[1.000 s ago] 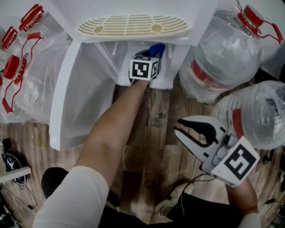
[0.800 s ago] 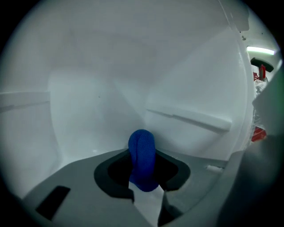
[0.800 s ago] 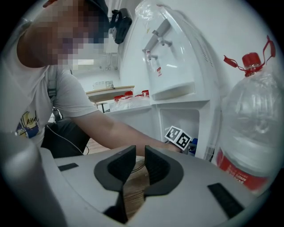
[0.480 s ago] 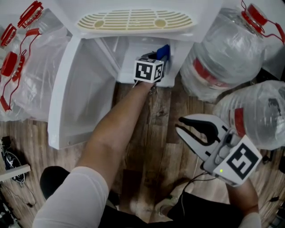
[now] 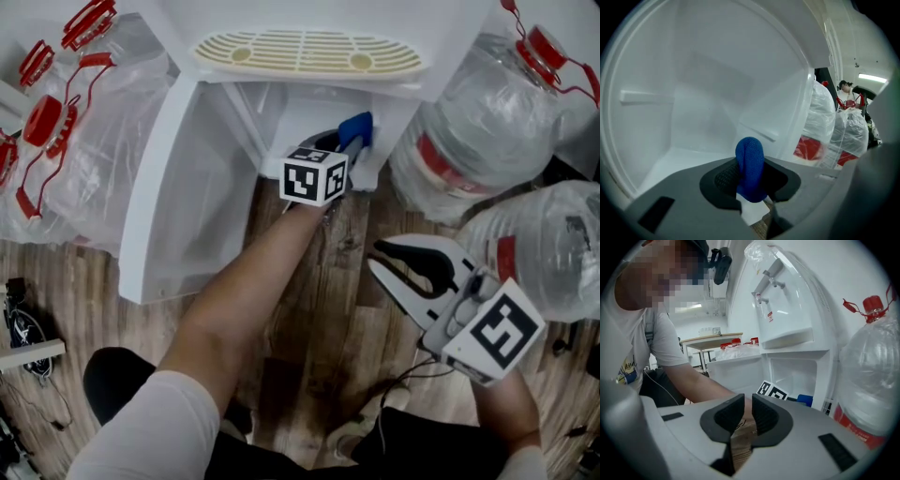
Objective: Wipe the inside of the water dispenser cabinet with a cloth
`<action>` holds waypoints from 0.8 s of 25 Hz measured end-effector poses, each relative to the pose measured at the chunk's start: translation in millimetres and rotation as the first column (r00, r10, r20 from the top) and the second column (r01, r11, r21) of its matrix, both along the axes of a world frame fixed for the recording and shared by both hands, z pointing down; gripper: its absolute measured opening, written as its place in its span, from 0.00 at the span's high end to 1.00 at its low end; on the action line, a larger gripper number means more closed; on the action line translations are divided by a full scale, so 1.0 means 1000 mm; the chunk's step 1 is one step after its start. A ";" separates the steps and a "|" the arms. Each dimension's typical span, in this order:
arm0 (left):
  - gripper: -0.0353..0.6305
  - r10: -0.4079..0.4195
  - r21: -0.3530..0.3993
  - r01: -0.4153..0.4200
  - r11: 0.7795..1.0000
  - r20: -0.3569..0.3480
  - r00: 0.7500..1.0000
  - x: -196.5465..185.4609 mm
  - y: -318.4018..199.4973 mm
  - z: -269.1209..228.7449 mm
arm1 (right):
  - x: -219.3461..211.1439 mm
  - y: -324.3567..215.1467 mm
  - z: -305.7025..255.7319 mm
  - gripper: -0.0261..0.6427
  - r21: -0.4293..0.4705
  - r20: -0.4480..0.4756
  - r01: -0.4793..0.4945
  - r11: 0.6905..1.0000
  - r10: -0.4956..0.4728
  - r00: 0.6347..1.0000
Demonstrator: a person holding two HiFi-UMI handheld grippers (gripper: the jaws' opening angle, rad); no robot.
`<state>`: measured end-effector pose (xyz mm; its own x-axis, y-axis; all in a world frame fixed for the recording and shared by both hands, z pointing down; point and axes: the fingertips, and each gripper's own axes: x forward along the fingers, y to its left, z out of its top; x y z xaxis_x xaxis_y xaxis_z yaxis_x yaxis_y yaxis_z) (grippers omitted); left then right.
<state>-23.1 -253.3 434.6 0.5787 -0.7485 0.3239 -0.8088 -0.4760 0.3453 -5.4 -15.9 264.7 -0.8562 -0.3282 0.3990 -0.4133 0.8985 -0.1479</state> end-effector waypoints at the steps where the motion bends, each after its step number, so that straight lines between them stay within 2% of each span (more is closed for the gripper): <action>1: 0.79 -0.016 0.009 0.016 1.000 -0.002 1.000 -0.004 -0.003 -0.007 | -0.001 0.000 0.000 0.89 0.002 0.002 0.002 1.000 -0.002 1.000; 5: 0.79 -0.062 0.062 0.061 0.996 0.015 0.998 -0.014 -0.028 -0.037 | -0.002 0.001 0.000 0.89 -0.004 0.008 0.007 1.000 -0.007 1.000; 8: 0.79 -0.069 0.102 0.066 0.993 0.026 0.997 -0.015 -0.046 -0.059 | 0.001 0.001 0.000 0.89 -0.007 0.010 0.000 1.000 0.000 1.000; 14: 0.79 -0.009 0.164 -0.004 0.986 0.082 0.997 0.002 -0.050 -0.081 | 0.005 0.001 -0.001 0.89 -0.010 0.009 -0.011 1.000 0.011 1.000; 20: 0.79 0.030 0.179 -0.043 0.983 0.075 0.997 0.007 -0.032 -0.082 | -0.004 0.003 0.000 0.89 -0.009 0.003 0.004 1.000 -0.004 1.000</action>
<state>-16.3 -285.4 352.3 0.5866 -0.7774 0.2271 -0.8095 -0.5545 0.1931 -9.4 -12.5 265.0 -0.8588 -0.3215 0.3990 -0.4094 0.8987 -0.1571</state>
